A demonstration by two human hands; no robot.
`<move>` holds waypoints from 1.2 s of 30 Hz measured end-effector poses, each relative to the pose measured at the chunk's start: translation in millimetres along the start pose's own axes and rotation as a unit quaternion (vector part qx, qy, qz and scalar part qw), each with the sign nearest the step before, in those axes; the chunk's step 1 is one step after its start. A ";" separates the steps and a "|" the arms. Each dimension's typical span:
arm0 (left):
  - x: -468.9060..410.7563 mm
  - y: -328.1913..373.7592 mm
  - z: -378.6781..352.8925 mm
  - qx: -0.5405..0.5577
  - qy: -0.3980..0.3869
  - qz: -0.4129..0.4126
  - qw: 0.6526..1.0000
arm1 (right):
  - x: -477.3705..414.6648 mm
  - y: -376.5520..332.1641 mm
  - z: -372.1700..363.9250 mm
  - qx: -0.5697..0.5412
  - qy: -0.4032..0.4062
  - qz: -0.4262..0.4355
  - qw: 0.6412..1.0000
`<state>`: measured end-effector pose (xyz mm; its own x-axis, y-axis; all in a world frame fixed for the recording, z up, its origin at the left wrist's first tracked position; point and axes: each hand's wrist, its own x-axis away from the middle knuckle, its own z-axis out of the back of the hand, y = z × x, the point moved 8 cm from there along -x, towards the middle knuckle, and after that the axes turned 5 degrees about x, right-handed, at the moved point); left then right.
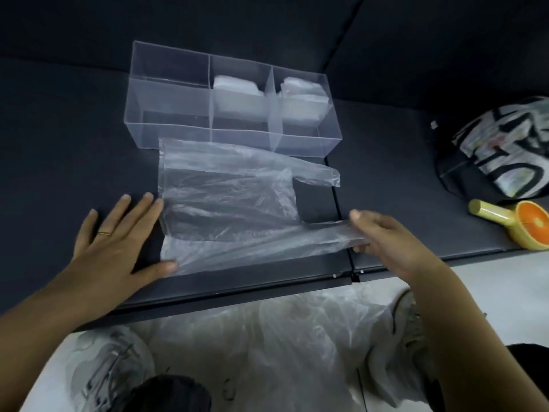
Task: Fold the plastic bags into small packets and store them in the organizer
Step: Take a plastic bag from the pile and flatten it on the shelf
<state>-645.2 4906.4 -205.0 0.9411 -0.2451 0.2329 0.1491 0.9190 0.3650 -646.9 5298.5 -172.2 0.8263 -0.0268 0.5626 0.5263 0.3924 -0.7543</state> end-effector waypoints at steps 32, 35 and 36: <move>-49.2 68.1 12.3 -0.006 0.106 -0.025 0.994 | 1.7 -125.4 -184.1 0.299 0.135 0.333 0.884; -59.1 53.6 -6.3 -0.065 0.082 -0.029 0.994 | -34.8 -113.0 -216.4 0.407 0.084 0.301 0.859; -59.5 51.3 -6.7 -0.064 0.088 -0.032 0.994 | -47.1 -102.2 -208.9 0.454 0.094 0.272 0.843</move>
<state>-691.5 4970.2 -206.2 0.9650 -0.2578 0.0476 0.2380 0.9377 0.2533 -697.8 5067.6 -192.3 0.9581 0.2723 0.0889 -0.2408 0.9338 -0.2647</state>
